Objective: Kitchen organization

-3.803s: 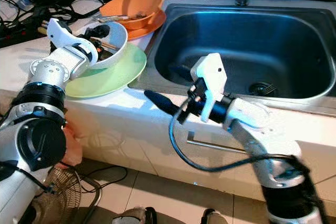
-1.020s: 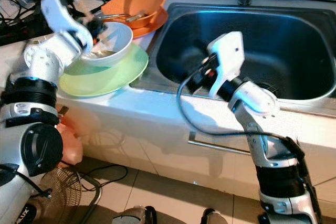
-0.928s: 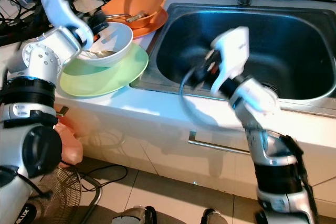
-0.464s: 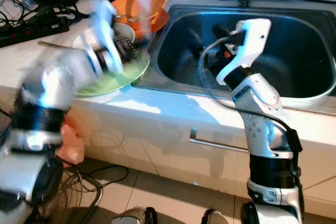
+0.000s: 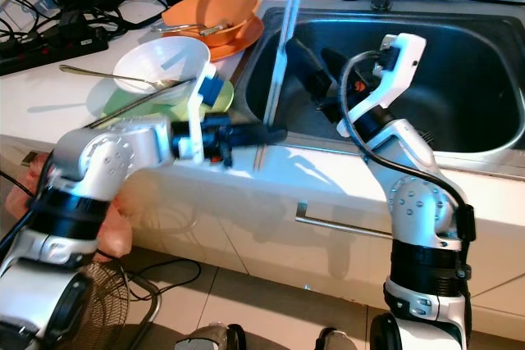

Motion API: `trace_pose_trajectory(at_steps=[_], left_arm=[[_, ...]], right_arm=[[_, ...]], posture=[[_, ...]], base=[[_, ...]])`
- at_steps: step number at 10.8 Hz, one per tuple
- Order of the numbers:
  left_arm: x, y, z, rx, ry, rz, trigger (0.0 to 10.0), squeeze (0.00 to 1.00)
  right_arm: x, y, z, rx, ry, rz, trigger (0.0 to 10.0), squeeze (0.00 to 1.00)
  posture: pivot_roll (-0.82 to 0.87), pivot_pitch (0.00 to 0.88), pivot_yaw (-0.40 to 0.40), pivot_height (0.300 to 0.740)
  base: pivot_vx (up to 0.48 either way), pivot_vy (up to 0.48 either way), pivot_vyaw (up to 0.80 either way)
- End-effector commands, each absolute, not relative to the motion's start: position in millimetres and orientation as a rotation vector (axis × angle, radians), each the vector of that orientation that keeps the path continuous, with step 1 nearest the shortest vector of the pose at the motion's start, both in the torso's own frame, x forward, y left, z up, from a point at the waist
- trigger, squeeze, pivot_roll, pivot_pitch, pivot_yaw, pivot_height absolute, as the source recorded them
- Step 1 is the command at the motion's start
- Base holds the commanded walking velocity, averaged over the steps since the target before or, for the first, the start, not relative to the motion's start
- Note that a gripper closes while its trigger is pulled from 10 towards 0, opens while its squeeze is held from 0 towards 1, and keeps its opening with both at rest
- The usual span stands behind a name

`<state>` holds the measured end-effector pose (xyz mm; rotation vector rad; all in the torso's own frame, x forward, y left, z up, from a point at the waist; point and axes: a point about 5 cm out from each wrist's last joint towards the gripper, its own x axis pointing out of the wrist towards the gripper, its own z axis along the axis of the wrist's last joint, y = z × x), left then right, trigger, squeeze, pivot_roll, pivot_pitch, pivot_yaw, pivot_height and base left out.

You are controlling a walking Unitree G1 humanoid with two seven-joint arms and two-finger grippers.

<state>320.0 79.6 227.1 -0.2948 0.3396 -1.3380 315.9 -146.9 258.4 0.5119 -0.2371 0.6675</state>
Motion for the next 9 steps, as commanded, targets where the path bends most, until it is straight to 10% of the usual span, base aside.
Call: trace_pose_trajectory(at_steps=[1, 7, 8, 9], left_arm=[[310.3, 76.2, 231.7, -0.323, 0.337, -1.428, 0.0, 0.0], [311.3, 81.4, 235.0, -0.422, 0.372, -1.451, 0.0, 0.0], [311.2, 81.6, 234.5, -0.426, 0.374, -1.453, 0.0, 0.0], [311.0, 81.7, 234.0, -0.43, 0.379, -1.451, 0.0, 0.0]], right_arm=[[312.1, -143.4, 263.9, 0.513, -0.248, 0.722, 10.0, 0.0], [294.2, -144.1, 260.9, 0.507, -0.189, 0.964, 10.0, 0.0], [292.8, -145.9, 259.3, 0.514, -0.176, 0.99, 3.8, 0.0], [291.3, -146.0, 258.3, 0.52, -0.158, 1.024, 0.0, 0.0]], posture=[[0.06, 0.097, 0.137, 0.74], [0.06, 0.096, 0.138, 0.74], [0.06, 0.097, 0.138, 0.74], [0.06, 0.098, 0.138, 0.74]], base=[[0.0, 0.0, 0.0], [0.0, 0.0, 0.0], [0.0, 0.0, 0.0], [0.0, 0.0, 0.0]])
